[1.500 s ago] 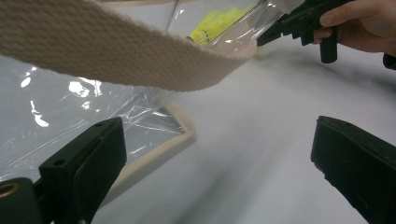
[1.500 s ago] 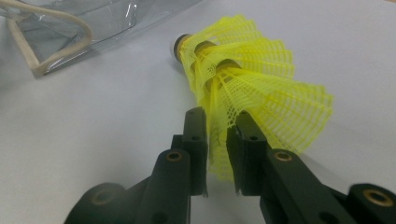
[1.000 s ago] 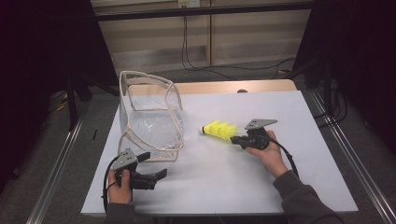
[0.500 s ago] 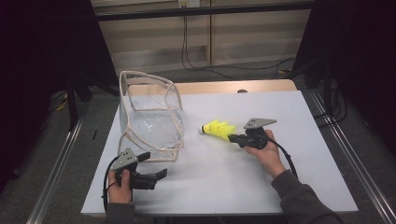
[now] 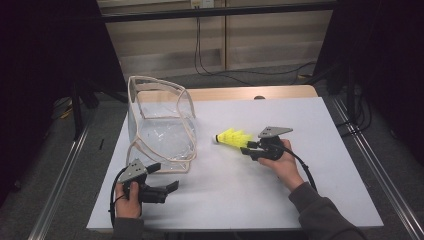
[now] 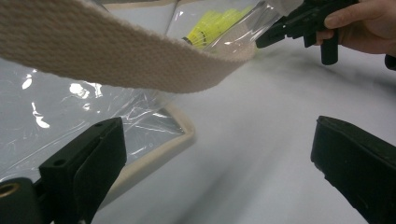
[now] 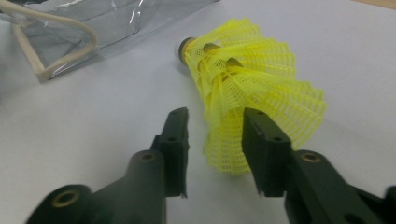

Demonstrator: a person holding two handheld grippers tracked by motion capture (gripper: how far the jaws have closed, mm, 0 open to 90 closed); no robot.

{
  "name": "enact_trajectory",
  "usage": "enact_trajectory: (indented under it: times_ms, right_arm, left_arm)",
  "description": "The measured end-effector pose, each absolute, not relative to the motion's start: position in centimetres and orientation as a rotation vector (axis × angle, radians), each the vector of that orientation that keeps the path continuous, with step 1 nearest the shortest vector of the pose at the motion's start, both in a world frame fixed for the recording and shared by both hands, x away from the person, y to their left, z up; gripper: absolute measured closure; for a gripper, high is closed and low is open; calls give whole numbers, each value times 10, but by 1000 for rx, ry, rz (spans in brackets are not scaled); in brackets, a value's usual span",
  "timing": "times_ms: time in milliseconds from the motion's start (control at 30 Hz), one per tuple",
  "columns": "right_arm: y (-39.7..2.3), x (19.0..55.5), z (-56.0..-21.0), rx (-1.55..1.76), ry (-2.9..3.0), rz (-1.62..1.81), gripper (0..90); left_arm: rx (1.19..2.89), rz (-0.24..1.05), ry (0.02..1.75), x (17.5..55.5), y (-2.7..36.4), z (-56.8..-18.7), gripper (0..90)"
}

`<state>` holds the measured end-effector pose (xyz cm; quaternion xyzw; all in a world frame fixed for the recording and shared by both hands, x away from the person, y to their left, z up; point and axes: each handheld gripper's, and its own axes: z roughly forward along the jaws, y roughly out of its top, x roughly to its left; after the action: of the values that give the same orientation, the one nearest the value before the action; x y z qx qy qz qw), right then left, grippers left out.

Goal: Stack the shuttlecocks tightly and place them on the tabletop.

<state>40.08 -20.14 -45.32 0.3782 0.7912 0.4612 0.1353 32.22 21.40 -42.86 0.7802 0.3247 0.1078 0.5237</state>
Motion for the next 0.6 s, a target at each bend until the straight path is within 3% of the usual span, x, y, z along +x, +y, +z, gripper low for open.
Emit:
enact_trajectory:
  times_ms: [600]
  right_arm:
    - [-182, 412, -453, 1228, 2222, 1355, 306]
  left_arm:
    - [1865, 255, 775, 322, 215, -428, 35]
